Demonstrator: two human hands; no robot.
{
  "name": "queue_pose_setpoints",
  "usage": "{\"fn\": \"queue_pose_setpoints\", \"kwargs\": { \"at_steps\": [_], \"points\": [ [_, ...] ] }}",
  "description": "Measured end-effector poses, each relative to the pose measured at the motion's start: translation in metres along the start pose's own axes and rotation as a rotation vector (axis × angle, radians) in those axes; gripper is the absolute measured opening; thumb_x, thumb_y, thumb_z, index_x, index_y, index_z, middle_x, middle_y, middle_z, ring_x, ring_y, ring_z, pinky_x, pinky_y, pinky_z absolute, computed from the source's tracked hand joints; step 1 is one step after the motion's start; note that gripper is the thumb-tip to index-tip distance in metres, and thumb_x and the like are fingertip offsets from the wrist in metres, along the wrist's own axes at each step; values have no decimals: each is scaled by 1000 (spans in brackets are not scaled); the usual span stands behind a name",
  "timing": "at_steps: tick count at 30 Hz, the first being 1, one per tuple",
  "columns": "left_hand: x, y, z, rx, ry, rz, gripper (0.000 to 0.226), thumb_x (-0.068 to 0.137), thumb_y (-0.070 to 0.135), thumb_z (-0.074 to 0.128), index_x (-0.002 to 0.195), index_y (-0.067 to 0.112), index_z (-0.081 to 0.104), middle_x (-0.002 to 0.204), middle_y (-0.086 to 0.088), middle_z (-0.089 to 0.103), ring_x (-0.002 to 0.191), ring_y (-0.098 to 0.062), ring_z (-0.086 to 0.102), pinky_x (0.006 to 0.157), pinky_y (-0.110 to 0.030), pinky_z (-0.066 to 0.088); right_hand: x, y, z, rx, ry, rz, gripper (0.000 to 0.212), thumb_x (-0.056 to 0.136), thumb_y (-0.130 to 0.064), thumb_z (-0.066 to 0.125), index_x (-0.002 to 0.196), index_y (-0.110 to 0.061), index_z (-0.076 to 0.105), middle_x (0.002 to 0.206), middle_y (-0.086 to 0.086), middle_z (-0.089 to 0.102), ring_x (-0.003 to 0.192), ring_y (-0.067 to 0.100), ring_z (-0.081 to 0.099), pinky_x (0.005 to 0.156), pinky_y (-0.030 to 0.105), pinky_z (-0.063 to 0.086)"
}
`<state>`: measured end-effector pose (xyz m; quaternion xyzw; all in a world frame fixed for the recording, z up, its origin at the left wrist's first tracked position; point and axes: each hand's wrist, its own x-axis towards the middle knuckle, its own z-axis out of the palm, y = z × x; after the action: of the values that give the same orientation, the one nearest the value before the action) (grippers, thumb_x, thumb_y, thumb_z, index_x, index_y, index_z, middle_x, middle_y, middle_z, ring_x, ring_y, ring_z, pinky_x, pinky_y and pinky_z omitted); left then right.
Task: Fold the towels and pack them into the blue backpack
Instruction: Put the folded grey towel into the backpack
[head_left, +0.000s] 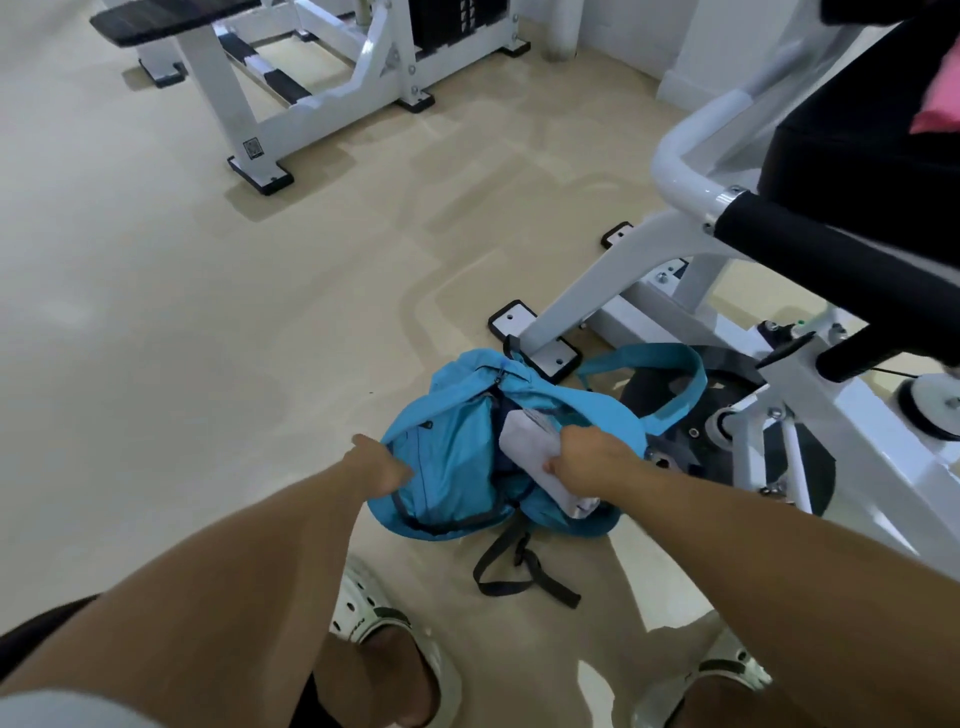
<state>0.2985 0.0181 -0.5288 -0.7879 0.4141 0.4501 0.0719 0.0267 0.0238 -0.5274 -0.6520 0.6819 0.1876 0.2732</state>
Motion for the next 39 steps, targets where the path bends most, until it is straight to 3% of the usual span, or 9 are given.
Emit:
{"fn": "queue_pose_setpoints", "kwargs": {
  "at_steps": [2, 4, 7, 12, 18, 23, 27, 33, 39],
  "points": [
    [11, -7, 5, -5, 27, -14, 75, 89, 30, 73, 144, -5, 36, 120, -15, 58, 104, -29, 60, 77, -32, 47, 11, 6, -1, 54, 91, 64, 41, 102, -36, 53, 129, -6, 53, 133, 16, 59, 122, 32, 59, 95, 37, 47],
    [18, -12, 8, 26, 20, -5, 46, 92, 32, 70, 118, -3, 55, 89, -8, 57, 81, -24, 56, 67, -31, 43, 19, 15, -9, 65, 194, 125, 38, 103, -33, 52, 131, -7, 52, 137, 16, 58, 126, 33, 57, 101, 39, 45],
    [21, -9, 11, 13, 34, 61, 25, 99, 26, 59, 93, 1, 58, 77, -6, 53, 76, -25, 50, 66, -31, 39, 30, 32, -27, 127, 283, 165, 34, 102, -33, 52, 126, -10, 51, 134, 16, 59, 122, 36, 58, 96, 43, 48],
    [-1, 31, 4, -64, 86, 244, 26, 100, 16, 47, 112, 2, 65, 106, -14, 66, 92, -30, 62, 78, -35, 52, 41, 50, -44, 214, 350, 210, 32, 104, -32, 48, 124, -8, 48, 131, 19, 58, 118, 38, 58, 86, 41, 45],
    [-51, 91, -17, -50, 92, 484, 24, 98, 24, 56, 113, 7, 61, 111, -11, 67, 98, -26, 65, 88, -41, 58, 39, 39, -44, 429, 298, 239, 40, 98, -36, 50, 125, -7, 54, 130, 16, 61, 117, 38, 60, 96, 45, 51],
    [-86, 114, -25, 129, 39, 467, 22, 101, 26, 56, 112, 7, 56, 101, -11, 67, 85, -30, 71, 66, -39, 62, 35, 4, -39, 728, 185, 134, 37, 94, -33, 53, 110, -1, 64, 109, 19, 67, 90, 33, 61, 73, 35, 49],
    [-93, 117, -18, 348, 28, 440, 20, 100, 18, 56, 111, 2, 61, 80, -5, 65, 59, -17, 65, 49, -24, 54, 33, -16, -23, 841, 64, 130, 25, 92, -19, 54, 101, 3, 63, 95, 20, 65, 88, 36, 65, 74, 44, 60],
    [-80, 109, -23, 309, -91, 304, 28, 94, 16, 58, 120, 7, 61, 109, -11, 71, 86, -20, 70, 80, -36, 61, 35, 3, 4, 473, 70, 258, 50, 95, -16, 62, 142, -8, 47, 143, 13, 54, 131, 32, 53, 102, 38, 47],
    [-72, 111, -24, 186, -68, 284, 34, 102, 32, 52, 119, 4, 60, 111, -13, 71, 93, -26, 72, 82, -41, 60, 42, 18, 18, 513, 117, 316, 42, 100, -18, 52, 140, -6, 45, 147, 17, 48, 135, 34, 49, 108, 41, 41]
  ]
}}
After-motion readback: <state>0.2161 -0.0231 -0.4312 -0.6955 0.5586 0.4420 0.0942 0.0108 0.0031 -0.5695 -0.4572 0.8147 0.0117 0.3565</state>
